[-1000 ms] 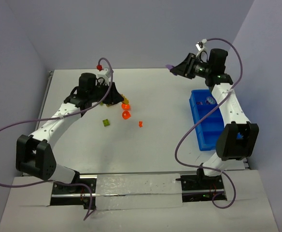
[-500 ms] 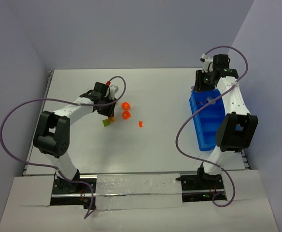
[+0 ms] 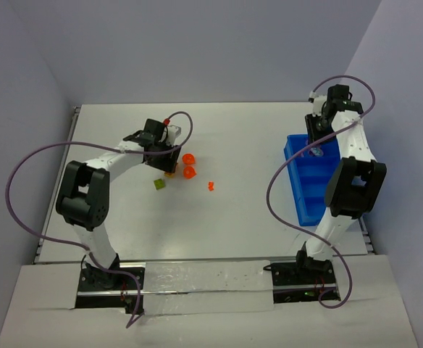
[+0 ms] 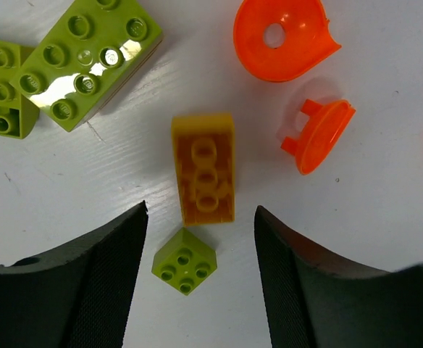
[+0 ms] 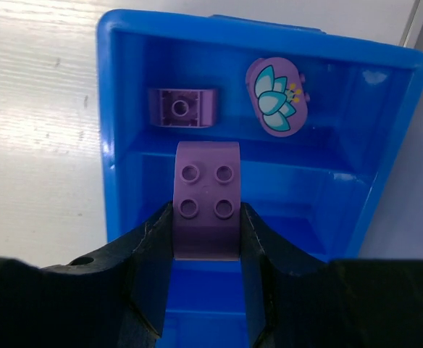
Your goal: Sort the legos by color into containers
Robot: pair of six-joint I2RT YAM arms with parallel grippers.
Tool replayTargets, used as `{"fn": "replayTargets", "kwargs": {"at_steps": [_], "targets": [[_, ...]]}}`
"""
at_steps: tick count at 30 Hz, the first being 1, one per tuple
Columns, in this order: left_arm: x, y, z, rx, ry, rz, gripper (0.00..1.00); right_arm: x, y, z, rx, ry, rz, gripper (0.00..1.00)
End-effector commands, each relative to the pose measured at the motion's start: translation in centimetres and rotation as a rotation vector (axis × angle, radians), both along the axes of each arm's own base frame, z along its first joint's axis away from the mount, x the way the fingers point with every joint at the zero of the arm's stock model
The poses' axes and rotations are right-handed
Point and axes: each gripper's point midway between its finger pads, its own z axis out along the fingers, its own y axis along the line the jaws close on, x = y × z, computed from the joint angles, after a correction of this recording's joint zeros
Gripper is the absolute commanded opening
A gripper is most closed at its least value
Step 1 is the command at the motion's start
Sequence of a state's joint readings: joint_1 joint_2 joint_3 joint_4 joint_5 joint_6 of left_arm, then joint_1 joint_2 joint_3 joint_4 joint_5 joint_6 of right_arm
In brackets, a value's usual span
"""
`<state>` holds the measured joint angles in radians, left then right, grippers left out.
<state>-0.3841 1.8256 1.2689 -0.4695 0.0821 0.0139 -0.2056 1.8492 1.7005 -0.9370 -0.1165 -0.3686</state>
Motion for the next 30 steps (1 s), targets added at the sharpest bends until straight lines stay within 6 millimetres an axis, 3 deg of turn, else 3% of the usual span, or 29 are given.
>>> {"fn": "replayTargets", "kwargs": {"at_steps": [1,4,7,12,16,20,22,28,30], "targets": [[1.4,-1.4,4.0,-0.057,-0.079,-0.034,0.72,0.8,-1.4,0.1,-0.058,0.011,0.011,0.0],[1.4,-2.3,6.4,-0.11,-0.117,-0.054,0.86,1.2,-1.6,-1.0,-0.065,0.039,0.016,0.0],[1.3,-3.0,10.0,-0.181,-0.195,-0.075,0.99,1.4,-1.7,-1.3,-0.065,0.049,0.018,0.0],[1.0,-3.4,15.0,-0.301,-0.313,-0.068,0.99,2.1,-1.7,-2.0,-0.056,0.056,0.023,0.02],[1.1,-2.2,17.9,-0.405,-0.344,-0.026,0.99,3.1,-1.5,-2.4,-0.037,0.059,0.024,0.25],[2.0,0.1,17.8,-0.386,-0.333,0.021,0.99,3.6,-1.2,-2.7,-0.038,0.058,0.027,0.56],[2.7,1.4,17.5,-0.347,-0.35,0.047,0.99,3.8,-1.1,-2.8,-0.042,0.055,0.03,0.66],[3.8,2.4,16.4,-0.261,-0.359,-0.005,0.99,3.7,-0.2,-1.9,-0.023,0.047,0.045,0.77],[4.1,2.6,15.8,-0.242,-0.353,-0.042,0.98,3.5,0.7,-0.2,0.004,0.014,0.055,0.78]]}}
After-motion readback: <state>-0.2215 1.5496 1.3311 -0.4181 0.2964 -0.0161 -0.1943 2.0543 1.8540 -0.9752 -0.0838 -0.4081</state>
